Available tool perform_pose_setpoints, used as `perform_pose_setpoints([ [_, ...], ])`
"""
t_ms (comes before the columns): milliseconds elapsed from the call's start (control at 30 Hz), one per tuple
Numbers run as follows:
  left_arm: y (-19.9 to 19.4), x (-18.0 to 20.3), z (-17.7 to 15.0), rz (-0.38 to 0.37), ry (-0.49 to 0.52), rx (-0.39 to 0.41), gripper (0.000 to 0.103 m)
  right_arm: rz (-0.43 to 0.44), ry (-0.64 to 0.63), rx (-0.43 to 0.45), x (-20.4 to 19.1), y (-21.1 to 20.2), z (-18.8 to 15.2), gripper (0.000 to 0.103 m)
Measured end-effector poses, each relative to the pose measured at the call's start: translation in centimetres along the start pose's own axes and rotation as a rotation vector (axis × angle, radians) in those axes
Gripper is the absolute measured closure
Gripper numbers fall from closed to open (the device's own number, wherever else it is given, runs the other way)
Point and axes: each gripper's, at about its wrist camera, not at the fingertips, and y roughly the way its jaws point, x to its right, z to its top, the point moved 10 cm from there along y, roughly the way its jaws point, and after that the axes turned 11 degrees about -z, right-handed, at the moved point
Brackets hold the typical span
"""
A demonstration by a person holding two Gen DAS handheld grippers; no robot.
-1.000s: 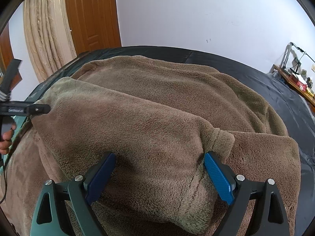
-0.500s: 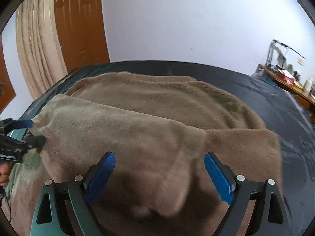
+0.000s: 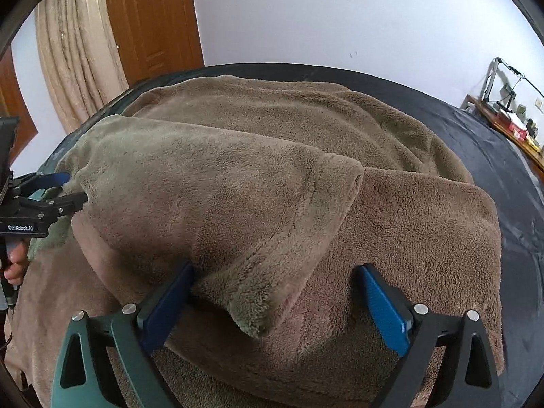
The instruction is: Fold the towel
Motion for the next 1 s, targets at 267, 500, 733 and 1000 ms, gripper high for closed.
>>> perform_pose_setpoints([
  [267, -1.4, 0.3, -1.5, -0.005, -0.020, -0.005, 0.000, 0.002, 0.003, -0.003, 0.2, 0.3, -0.1, 0.003],
  [500, -5.2, -0.2, -5.2, -0.071, -0.014, 0.027, 0.000, 0.008, 0.048, 0.036, 0.5, -1.5, -0.6, 0.002],
  [733, -9.2, -2.0, -7.4, -0.150, -0.029, 0.111, 0.000, 0.163, -0.005, 0.192, -0.8, -10.2, -5.2, 0.002],
  [1000, -13.8, -2.9, -10.2, -0.199, -0.002, 0.199, 0.000, 0.275, -0.025, 0.228, -0.9, -19.1, -14.0, 0.003],
])
